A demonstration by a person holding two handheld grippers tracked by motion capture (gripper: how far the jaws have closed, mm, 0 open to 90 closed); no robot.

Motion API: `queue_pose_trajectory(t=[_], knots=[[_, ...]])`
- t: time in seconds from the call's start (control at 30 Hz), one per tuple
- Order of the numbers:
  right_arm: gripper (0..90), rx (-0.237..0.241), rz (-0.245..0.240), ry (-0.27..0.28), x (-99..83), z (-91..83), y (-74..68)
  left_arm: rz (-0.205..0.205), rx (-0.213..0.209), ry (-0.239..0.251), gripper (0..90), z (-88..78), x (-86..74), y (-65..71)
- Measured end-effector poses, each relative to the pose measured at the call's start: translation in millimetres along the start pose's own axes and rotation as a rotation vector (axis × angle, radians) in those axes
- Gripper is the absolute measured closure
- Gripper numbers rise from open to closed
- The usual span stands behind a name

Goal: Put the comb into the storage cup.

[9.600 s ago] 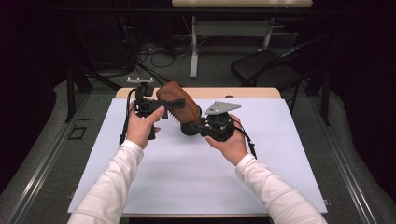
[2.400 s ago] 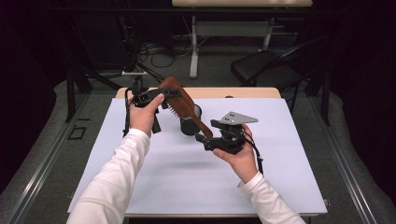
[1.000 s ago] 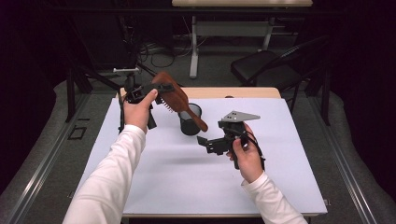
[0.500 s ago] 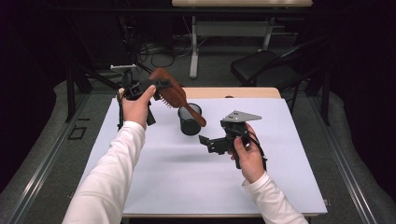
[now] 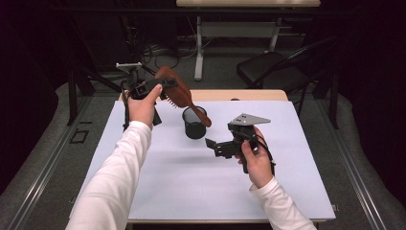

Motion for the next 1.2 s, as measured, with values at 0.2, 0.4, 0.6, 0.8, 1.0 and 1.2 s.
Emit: queue_pose_trajectory(t=[0.2, 0.4, 0.6, 0.8, 1.0, 1.2], knots=[[0.0, -0.009, 0.001, 0.004, 0.3, -0.8, 1.5, 0.013, 0.008, 0.011, 48.5, 2.5, 0.3, 4.5], [0.0, -0.011, 0.004, 0.003, -0.1, -0.6, 2.6, 0.016, 0.022, 0.041, 48.6, 3.6, 2.1, 6.2], [0.0, -0.011, 0.005, 0.0, -0.8, -0.4, 3.2, 0.02, 0.033, 0.065, 48.6, 3.2, 5.3, 4.6], [0.0, -0.008, 0.009, -0.004, -1.4, 0.2, 3.3, 0.014, 0.051, 0.091, 48.6, 1.6, 10.1, 0.5], [0.0, -0.009, 0.007, -0.001, -1.1, -0.3, 4.1, 0.017, 0.072, 0.118, 48.5, -1.5, 14.6, -2.6], [0.0, -0.006, 0.008, -0.005, -1.6, 0.1, 2.9, 0.025, 0.088, 0.133, 48.6, -3.5, 17.9, -6.0]])
Point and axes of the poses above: each handheld gripper's, and its own axes: z roughly forward along the jaws, x roughly out of its top, y roughly to its right, the point moved 1 cm from there along z, roughly forward along the jaws, and after that the axes turned 14 degrees about y, right-handed, at the moved point
